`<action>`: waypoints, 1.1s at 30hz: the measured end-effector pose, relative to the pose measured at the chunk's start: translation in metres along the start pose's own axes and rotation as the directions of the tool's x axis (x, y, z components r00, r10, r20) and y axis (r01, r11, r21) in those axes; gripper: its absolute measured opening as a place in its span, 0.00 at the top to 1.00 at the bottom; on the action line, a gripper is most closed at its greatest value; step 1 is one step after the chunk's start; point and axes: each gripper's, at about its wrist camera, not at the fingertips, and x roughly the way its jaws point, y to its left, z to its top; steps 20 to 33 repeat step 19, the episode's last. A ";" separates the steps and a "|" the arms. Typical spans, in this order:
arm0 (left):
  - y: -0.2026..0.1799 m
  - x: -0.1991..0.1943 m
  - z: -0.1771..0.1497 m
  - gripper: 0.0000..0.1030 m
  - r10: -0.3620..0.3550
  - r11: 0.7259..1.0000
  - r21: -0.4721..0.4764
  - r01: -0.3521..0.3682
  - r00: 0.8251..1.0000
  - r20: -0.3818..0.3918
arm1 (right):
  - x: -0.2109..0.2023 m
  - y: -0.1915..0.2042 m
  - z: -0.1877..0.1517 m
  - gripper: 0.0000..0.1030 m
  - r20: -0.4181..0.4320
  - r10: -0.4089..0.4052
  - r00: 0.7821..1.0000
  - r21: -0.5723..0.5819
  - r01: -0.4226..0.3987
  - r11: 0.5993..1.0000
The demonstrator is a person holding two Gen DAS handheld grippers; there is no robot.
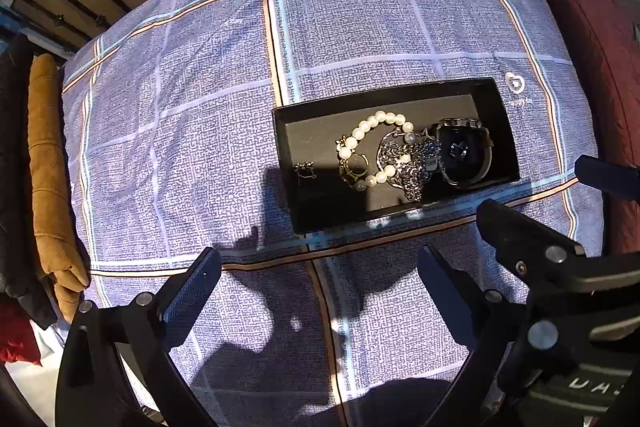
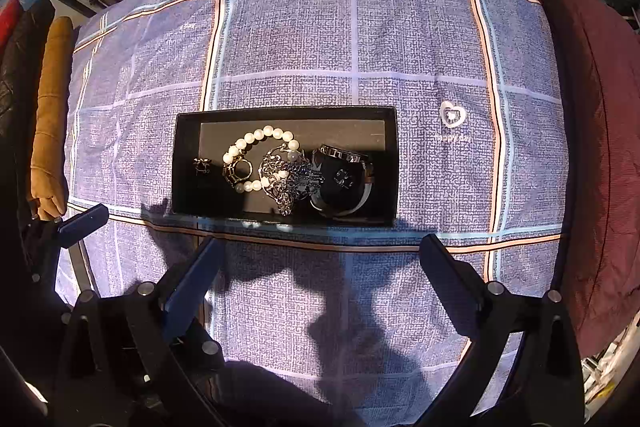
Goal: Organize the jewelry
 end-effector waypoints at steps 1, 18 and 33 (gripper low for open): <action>-0.002 0.001 -0.001 0.06 0.019 1.000 0.007 -0.019 1.000 -0.009 | 0.000 0.000 0.000 0.06 0.000 0.001 1.000 0.000 -0.001 1.000; -0.006 0.009 -0.003 0.07 0.003 0.999 0.032 0.000 0.997 -0.073 | 0.003 0.002 0.000 0.05 -0.012 0.008 1.000 -0.009 -0.008 1.000; -0.004 0.009 -0.003 0.07 -0.005 1.000 0.021 0.007 0.997 -0.072 | 0.003 0.002 0.000 0.05 -0.011 0.006 1.000 -0.008 -0.006 1.000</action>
